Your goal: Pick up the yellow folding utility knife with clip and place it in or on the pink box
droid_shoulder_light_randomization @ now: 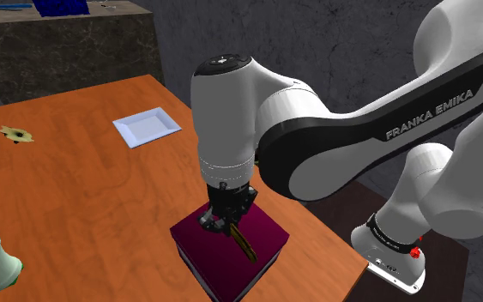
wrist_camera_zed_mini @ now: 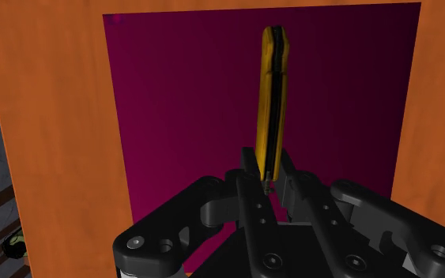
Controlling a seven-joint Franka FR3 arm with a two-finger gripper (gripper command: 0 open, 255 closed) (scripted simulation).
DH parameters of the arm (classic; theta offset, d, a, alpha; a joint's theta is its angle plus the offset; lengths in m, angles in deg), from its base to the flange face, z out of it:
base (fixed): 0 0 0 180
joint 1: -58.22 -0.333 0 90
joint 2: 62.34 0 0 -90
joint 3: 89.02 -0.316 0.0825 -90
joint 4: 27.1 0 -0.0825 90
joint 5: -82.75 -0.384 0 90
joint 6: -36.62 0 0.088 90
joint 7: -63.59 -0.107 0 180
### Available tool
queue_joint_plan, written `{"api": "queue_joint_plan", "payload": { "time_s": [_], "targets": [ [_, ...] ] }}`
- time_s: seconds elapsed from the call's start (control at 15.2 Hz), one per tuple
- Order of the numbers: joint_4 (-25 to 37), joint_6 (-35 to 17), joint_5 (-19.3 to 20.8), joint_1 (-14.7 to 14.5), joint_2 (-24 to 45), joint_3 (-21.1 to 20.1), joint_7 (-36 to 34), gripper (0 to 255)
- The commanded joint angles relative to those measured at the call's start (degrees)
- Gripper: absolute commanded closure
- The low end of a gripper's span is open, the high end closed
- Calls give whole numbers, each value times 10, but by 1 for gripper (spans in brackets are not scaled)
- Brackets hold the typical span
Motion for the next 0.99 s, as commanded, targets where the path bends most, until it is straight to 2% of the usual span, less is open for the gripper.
{"api": "queue_joint_plan", "payload": {
  "time_s": [0.0, 0.33, 0.59, 0.92],
  "targets": [
    [0, 0, 0, 0, 0, 0, 0, 0],
    [0, 0, 0, 0, 0, 0, 0, 0],
    [56, 74, -3, 4, -18, 7, 4, 0],
    [56, 74, -3, 4, -18, 7, 4, 0]
  ]
}}
